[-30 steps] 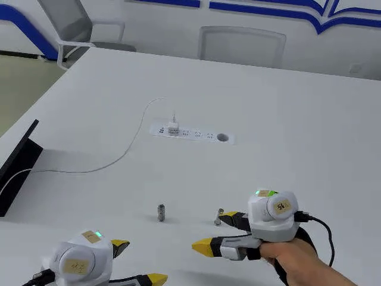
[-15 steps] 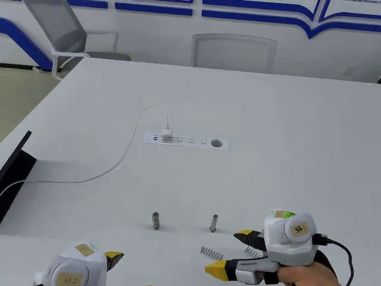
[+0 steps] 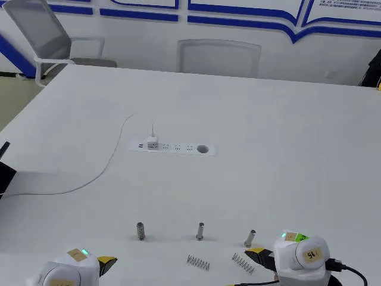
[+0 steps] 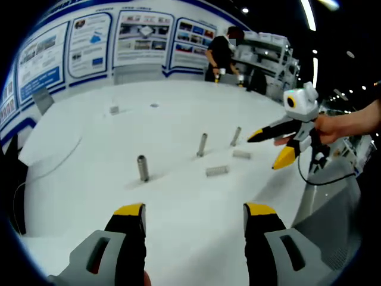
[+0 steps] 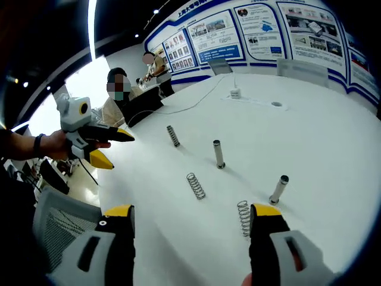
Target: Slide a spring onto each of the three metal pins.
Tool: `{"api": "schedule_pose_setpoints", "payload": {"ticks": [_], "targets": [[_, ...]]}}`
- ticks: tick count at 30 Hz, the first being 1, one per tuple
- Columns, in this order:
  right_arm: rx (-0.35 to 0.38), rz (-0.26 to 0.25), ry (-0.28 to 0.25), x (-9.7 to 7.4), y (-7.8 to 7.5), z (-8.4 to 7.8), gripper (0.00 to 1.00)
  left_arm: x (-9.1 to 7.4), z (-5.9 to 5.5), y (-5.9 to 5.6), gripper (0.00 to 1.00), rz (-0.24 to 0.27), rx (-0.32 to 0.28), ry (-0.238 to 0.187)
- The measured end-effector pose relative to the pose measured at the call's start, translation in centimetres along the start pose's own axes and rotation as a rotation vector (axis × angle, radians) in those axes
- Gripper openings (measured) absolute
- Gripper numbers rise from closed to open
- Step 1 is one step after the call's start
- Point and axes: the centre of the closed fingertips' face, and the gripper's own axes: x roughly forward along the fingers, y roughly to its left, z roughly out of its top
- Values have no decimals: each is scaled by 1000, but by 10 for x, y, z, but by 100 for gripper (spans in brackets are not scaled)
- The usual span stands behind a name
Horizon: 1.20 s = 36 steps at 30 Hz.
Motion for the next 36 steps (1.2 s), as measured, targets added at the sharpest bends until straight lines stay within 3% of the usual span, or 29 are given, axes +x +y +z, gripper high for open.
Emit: {"api": "schedule_pose_setpoints", "payload": {"ticks": [16,36], "targets": [[39,-8,7,-10,0,-21,82,23,5,-7,68,-50,49,35],[69,-14,-26,-20,-7,-21,83,49,24,-17,69,-104,130,61]]}}
